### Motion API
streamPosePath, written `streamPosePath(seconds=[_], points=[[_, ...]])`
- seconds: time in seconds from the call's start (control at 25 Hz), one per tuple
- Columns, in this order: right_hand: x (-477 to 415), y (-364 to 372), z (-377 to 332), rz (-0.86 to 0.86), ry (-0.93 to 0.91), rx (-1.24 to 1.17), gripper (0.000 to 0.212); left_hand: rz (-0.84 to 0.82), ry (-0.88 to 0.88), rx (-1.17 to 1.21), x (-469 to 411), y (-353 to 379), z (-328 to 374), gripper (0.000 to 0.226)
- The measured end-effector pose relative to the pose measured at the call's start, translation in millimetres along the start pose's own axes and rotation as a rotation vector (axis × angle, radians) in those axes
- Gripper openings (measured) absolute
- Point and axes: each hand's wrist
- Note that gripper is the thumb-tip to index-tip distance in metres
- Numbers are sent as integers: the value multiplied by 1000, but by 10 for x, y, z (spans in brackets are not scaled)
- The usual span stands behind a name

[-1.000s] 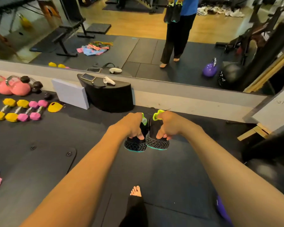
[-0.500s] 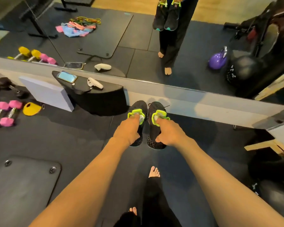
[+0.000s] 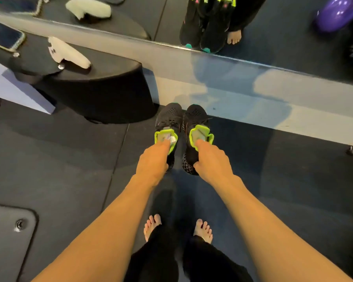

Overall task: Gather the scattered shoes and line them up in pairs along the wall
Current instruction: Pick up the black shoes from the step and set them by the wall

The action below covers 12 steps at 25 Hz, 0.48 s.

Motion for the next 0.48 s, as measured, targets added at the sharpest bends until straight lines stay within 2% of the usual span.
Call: streamPosePath(seconds=[0.2,0.36,0.48], points=[[-1136,1359,553,68,14,-67,33,51,7,-44,-1172,1250,-356,45],[-1670,2034,867,106,5,-83,30,67,66,-99,-1763,1916,-577,46],[-2014,2310,1000,76,-21,-49,25,110,66,-144,-2137,2135,-691,42]])
Point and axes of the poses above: each hand's wrist, its own x-axis away from the middle knuckle, its own y-axis out of the palm, z = x × y, and after that the axes turned 13 degrees about -x, right-handed
